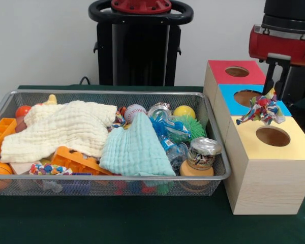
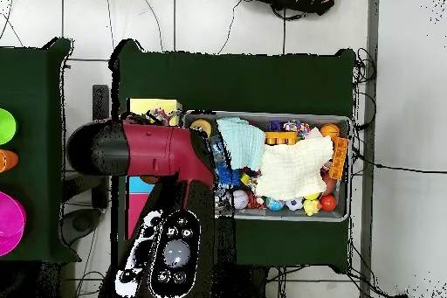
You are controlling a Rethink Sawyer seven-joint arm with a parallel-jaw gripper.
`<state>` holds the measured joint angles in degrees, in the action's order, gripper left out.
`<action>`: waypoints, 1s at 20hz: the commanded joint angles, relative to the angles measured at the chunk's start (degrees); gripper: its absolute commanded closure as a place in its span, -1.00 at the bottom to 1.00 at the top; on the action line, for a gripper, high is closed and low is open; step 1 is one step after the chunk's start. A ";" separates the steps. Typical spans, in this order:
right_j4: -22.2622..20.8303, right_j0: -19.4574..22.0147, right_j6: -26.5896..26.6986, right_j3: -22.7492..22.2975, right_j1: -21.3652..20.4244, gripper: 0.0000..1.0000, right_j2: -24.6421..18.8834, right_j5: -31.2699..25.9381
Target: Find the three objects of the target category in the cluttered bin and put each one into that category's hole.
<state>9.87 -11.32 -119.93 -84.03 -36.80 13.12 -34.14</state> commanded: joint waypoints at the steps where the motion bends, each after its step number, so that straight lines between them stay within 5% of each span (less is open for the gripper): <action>1: 2.13 0.62 -13.47 -4.15 2.94 1.00 -1.01 2.37; 20: 3.96 -3.85 -16.87 -2.98 7.01 1.00 2.94 8.32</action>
<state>11.46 -14.72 -119.97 -84.01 -32.91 16.41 -28.67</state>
